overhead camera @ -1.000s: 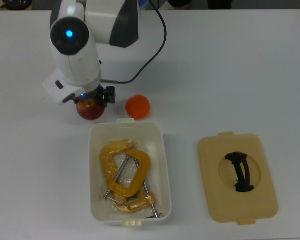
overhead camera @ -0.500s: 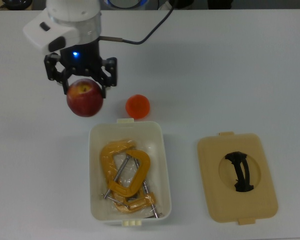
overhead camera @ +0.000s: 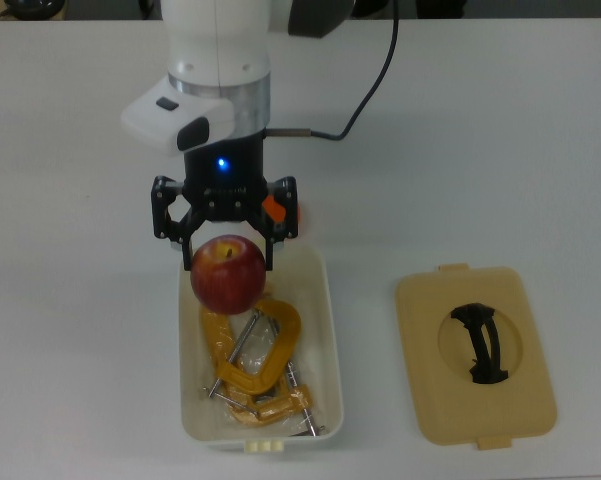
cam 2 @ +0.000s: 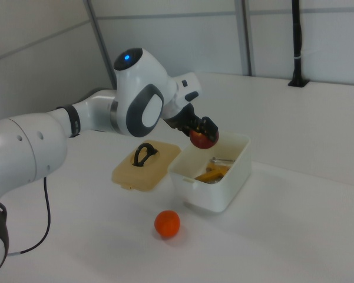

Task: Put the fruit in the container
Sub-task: 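Lift the apple and carry it over the white box, release inside, then move the gripper to the orange and close on it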

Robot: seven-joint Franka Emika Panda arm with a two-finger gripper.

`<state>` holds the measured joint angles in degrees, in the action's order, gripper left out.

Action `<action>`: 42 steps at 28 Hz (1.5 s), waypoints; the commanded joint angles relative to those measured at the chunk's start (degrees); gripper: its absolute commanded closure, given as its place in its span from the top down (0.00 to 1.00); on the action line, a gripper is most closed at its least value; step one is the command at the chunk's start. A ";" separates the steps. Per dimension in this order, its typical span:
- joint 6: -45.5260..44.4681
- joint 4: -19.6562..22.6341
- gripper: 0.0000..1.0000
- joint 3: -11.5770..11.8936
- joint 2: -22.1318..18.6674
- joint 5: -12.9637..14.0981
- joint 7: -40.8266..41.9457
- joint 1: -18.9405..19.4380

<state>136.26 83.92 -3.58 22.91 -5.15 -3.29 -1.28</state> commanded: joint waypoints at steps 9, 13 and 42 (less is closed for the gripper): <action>-17.15 2.30 1.00 0.24 -4.54 2.24 -1.55 -0.13; -24.53 4.76 1.00 0.24 -6.56 5.84 4.50 -0.13; -19.28 16.90 1.00 0.24 0.37 1.11 2.15 5.14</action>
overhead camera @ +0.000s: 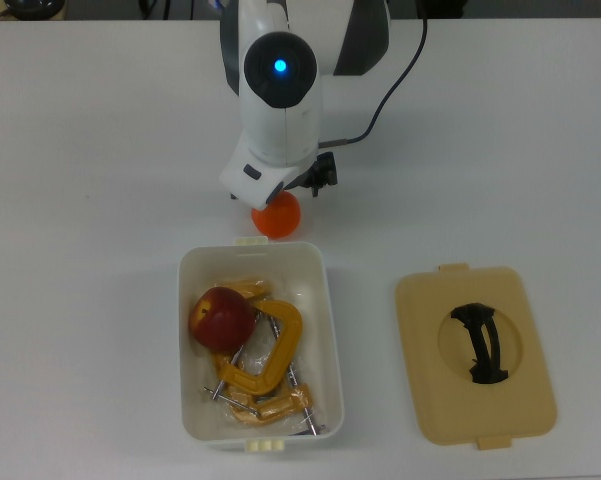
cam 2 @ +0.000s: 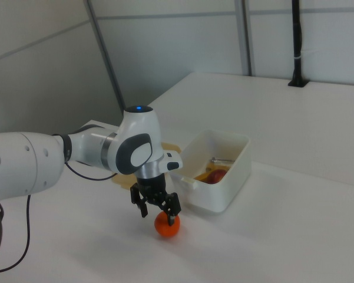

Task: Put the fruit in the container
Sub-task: 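Move the gripper to the orange and close on it, then lift the orange over the white box and lower it inside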

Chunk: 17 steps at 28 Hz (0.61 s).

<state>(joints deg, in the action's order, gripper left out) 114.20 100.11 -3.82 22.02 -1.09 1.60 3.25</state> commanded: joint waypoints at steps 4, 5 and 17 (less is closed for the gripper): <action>4.98 0.43 0.89 0.57 2.67 -5.76 -6.69 0.62; 5.07 0.43 0.77 0.57 2.85 -6.38 -7.48 0.53; 2.61 -1.75 0.23 0.92 -3.91 -7.09 -9.60 0.53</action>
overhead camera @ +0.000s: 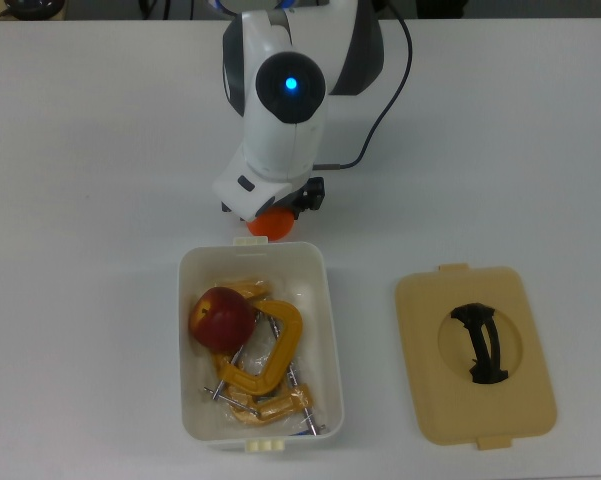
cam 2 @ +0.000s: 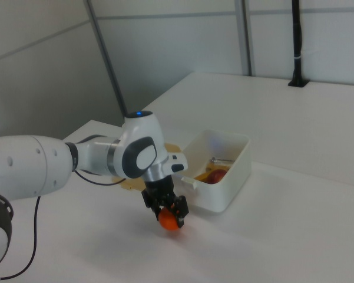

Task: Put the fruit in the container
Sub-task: 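Lift the orange over the white box and lower it inside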

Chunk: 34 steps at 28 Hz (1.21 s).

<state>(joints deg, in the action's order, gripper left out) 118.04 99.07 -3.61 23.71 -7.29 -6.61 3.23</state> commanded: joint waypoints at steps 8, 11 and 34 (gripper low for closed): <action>-5.72 -10.47 0.24 0.80 -5.69 -2.73 -0.94 0.46; -4.84 -12.76 0.26 0.80 -5.25 -4.83 -0.94 0.55; 38.84 -12.58 1.00 0.80 6.53 -7.92 -15.44 0.02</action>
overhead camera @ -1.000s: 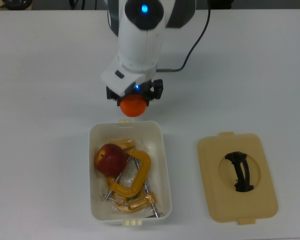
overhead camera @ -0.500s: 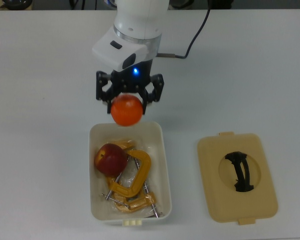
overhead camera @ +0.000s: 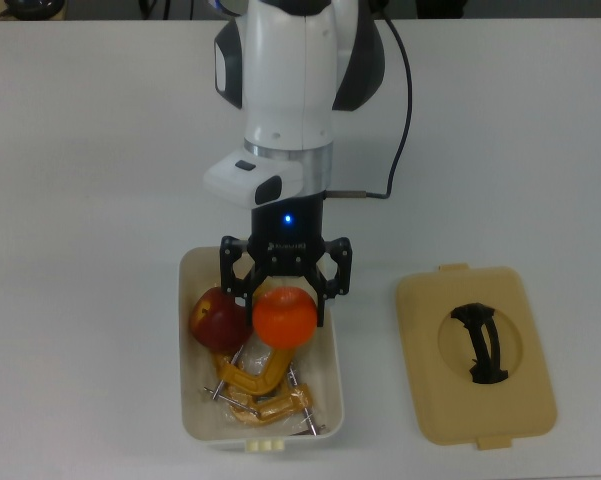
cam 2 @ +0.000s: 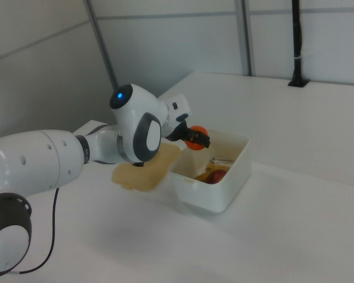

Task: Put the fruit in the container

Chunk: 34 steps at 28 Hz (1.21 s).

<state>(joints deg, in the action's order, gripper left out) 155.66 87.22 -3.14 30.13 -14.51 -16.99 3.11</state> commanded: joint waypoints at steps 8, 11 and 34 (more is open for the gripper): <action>-9.73 0.67 1.00 0.33 -4.45 -0.09 -5.78 -0.91; -17.64 0.49 1.00 0.33 -6.48 0.53 -5.51 -1.18; -64.34 0.40 1.00 0.59 -24.06 11.17 7.59 -2.32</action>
<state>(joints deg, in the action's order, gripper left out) 92.68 85.99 -2.86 8.00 -1.76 -10.90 0.87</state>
